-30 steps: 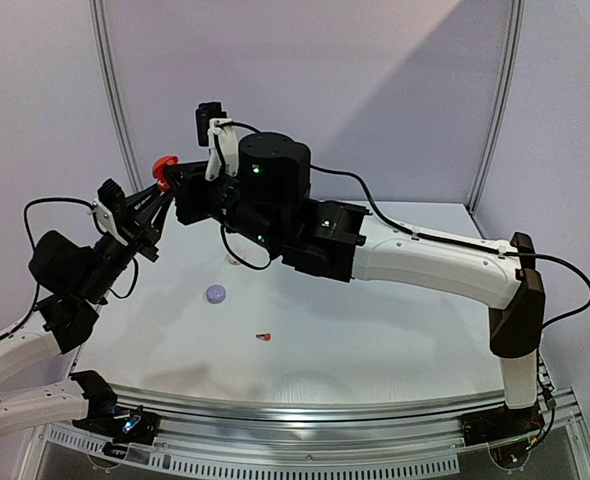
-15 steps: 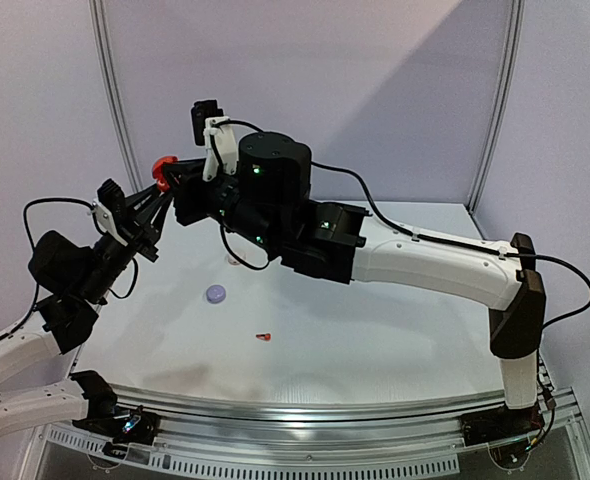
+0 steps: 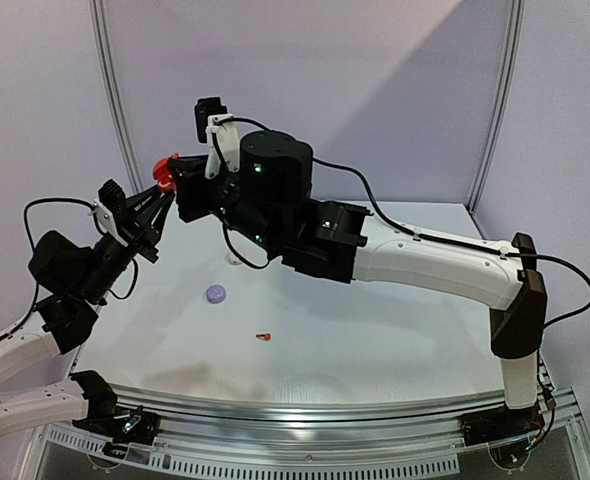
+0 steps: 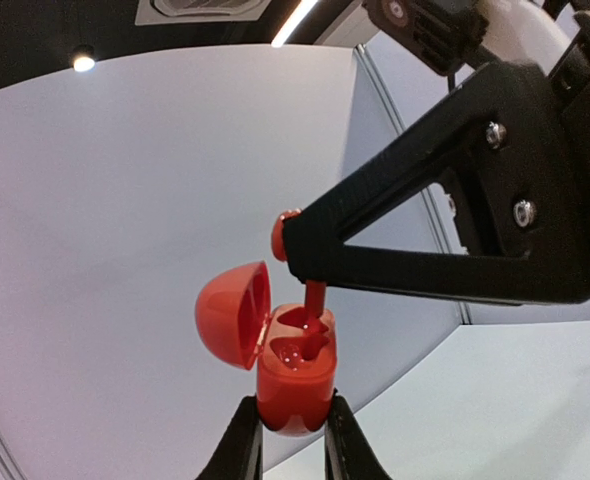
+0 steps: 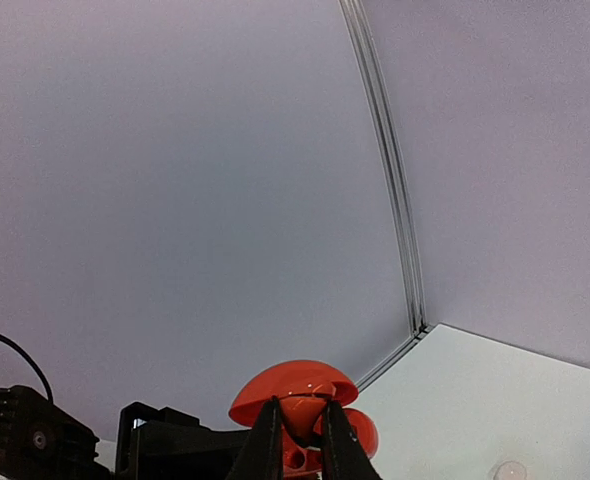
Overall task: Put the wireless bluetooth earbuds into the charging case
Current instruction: Insert the right earbud into the right side groove of the charging case.
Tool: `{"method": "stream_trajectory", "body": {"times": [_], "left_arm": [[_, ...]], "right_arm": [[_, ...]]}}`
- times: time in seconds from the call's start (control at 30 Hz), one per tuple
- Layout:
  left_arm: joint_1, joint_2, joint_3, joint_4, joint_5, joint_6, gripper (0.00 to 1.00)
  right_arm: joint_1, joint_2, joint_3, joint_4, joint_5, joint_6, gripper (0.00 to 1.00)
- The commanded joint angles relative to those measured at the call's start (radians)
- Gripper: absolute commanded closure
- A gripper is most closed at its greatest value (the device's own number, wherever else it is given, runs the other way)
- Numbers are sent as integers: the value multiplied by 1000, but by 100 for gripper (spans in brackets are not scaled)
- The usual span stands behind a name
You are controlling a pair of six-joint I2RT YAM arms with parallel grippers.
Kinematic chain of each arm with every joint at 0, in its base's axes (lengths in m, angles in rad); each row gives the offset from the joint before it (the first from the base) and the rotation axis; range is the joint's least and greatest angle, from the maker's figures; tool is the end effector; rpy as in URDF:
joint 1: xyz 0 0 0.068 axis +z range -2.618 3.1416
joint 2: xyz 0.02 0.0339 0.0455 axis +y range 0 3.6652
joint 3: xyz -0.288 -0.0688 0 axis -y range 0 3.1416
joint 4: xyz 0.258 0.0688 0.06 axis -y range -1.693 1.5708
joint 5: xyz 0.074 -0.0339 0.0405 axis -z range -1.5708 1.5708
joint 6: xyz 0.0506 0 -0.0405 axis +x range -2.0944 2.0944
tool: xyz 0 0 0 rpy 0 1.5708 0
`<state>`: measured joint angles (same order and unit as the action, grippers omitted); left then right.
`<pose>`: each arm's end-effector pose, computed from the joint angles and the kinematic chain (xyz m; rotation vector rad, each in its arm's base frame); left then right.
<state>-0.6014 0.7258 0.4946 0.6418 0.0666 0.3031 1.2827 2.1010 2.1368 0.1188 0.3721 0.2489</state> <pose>0.1495 -0.1067 0.3536 0.5623 1.0218 -0.3025 0.1714 0.5135 0.4498 -0.4452 1.4365 0.9897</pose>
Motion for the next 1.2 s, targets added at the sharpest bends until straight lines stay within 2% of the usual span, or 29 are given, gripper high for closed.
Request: {"method": "stream_trajectory", "body": {"times": [0.0,1.0,1.17], "left_arm": [[-14,-8,13,10,8,13,100],[-14,-3,8,82,2,108,100],[-14,-4,8,77,8,103,100]], "right_arm": [[7,-21,27,-37,32,24,100],[7,-2,30,-161,28,105,100],[7,8,34,-162,63,108,87]]}}
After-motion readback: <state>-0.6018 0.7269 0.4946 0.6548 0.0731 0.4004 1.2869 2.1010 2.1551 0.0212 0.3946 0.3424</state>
